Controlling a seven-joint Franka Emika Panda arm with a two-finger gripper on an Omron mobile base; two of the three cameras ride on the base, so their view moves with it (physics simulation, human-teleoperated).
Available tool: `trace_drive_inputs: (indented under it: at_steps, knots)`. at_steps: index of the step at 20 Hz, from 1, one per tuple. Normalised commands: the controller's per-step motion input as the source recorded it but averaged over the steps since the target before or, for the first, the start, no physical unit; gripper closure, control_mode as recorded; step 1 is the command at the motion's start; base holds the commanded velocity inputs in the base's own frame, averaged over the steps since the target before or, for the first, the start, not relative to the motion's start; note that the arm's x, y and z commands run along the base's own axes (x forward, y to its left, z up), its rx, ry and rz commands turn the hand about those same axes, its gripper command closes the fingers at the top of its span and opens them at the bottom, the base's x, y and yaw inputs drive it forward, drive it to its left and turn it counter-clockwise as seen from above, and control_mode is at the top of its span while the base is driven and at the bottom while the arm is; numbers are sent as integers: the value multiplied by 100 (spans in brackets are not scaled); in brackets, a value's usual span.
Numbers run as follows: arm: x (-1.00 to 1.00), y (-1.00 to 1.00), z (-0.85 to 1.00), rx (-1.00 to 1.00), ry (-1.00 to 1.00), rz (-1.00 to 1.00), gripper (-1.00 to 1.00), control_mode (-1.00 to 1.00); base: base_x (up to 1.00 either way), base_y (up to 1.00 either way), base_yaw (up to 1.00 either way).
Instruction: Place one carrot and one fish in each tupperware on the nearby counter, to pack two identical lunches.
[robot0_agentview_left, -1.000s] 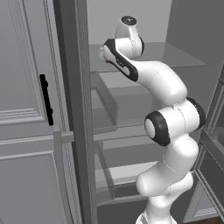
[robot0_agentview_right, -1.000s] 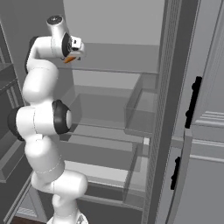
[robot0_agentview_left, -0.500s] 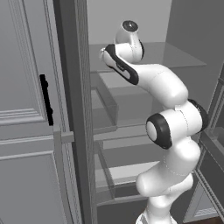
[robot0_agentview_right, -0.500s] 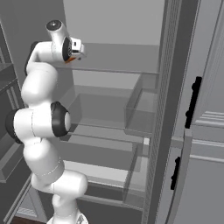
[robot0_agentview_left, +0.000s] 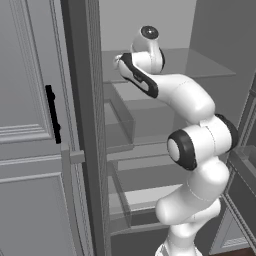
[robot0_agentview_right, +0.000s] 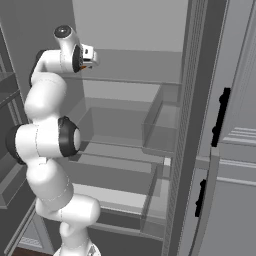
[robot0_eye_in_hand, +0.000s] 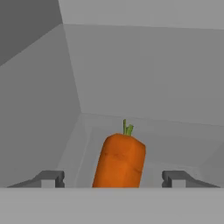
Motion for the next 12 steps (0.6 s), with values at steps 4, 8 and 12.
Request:
trace_drive_inputs:
  at_steps: [4, 8, 12]
  knots:
    - [0, 0, -40, 0, 16, 0, 100, -100, 0, 0, 0]
    - [-10, -3, -27, 0, 12, 0, 100, -100, 0, 0, 0]
    - [-45, -25, -2, 0, 1, -4, 100, -100, 0, 0, 0]
